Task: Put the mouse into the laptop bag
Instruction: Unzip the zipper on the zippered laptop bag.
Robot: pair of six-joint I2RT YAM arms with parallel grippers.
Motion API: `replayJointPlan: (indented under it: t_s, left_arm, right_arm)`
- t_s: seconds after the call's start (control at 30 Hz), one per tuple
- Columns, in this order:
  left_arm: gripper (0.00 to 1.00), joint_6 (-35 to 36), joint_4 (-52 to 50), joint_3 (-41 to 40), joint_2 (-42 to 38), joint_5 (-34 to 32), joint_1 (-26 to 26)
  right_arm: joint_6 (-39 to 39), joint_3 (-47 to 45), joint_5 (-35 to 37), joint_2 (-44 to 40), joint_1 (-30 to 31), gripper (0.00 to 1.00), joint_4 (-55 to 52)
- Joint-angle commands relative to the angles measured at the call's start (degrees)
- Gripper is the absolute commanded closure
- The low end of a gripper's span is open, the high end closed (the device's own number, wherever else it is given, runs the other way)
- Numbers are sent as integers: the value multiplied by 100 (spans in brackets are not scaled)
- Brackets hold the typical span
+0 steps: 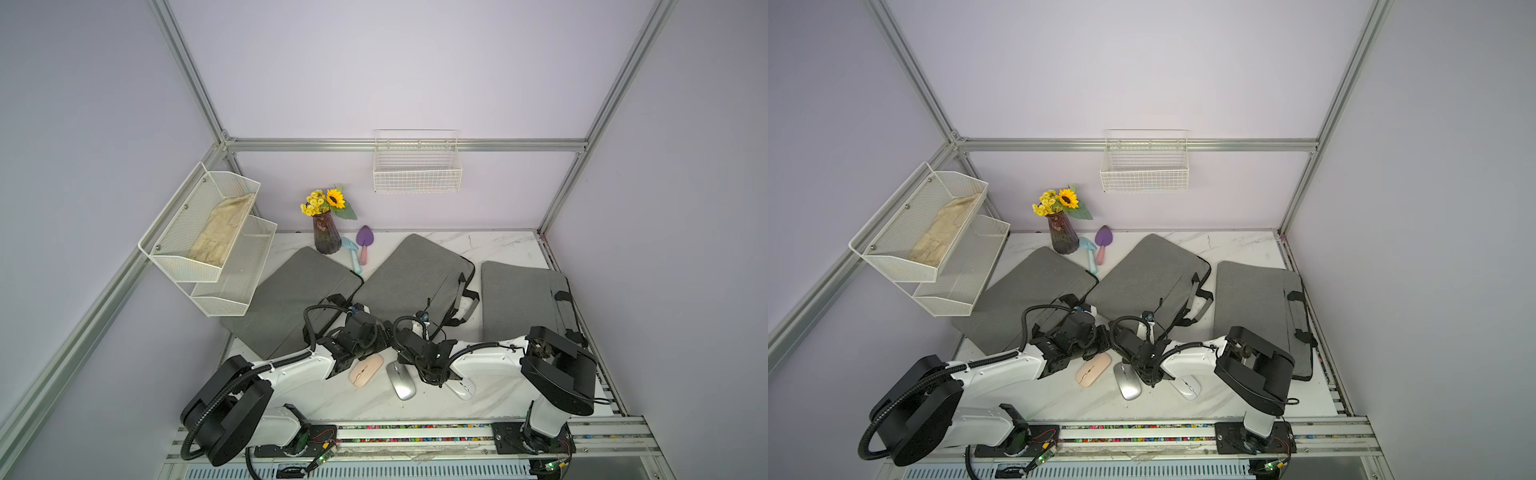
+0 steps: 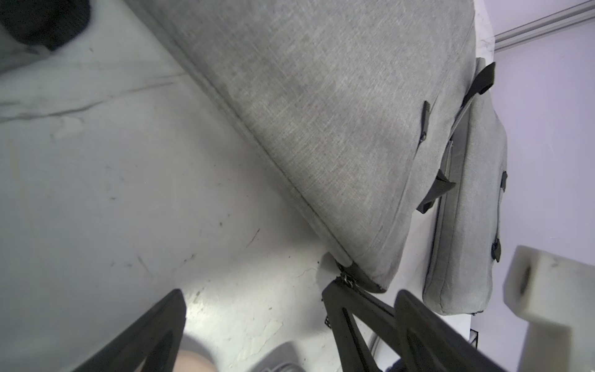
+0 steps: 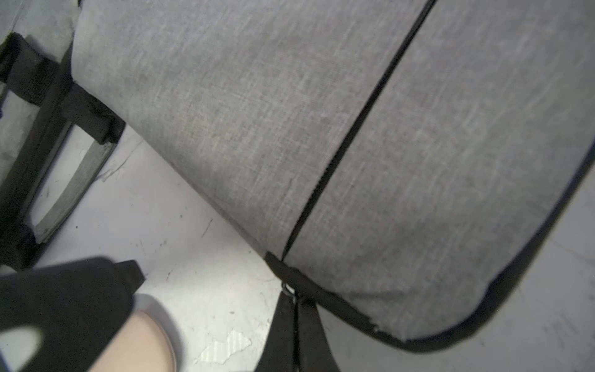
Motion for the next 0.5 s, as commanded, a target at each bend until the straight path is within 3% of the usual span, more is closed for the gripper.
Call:
replayJointPlan:
  t_s: [0.0,0.2,0.27,0.47]
  left_arm:
    - [0,-214,412,602,307,33,-34]
    - [4,-245,637,886,921,-124,-35]
    - [15,-205,690,1028,1111,-54,-35]
    - [61,-78,308,1328,1314,-363,-21]
  right_arm:
    - [-243,-146,-247,-283,38,100,593]
    - [-306,-242,-483,-309,88,100,867]
    - [-330,-257,-507,-310,121,100,929]
    - [-266,-254,-443,-351,156,100,775]
